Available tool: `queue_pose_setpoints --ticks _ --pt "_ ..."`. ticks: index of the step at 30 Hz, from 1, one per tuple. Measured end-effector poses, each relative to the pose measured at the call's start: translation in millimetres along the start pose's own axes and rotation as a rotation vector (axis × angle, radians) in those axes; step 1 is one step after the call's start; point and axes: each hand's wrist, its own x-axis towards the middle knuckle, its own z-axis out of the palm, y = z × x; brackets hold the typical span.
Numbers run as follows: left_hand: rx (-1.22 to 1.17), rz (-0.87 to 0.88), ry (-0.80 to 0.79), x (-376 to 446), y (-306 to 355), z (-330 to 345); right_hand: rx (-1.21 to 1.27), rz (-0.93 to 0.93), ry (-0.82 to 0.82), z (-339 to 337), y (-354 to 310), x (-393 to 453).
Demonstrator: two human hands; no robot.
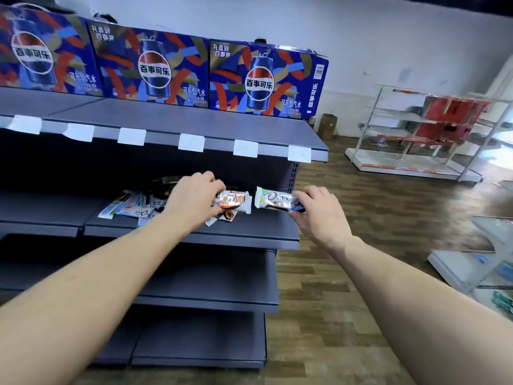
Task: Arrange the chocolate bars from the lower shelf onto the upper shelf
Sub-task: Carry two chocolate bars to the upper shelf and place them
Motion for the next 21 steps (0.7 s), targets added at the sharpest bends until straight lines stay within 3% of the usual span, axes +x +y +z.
queue_pose_setpoints --ticks 12,21 --pt "0.01 0.023 0.218 40.2 -66.2 -68.7 -0.083 -0.046 0.184 -52.6 -43.9 95.5" --pt "0.082 -0.009 0.234 72.0 -132.1 -76.2 -0.081 -0.052 0.12 -41.3 -73.1 152.7"
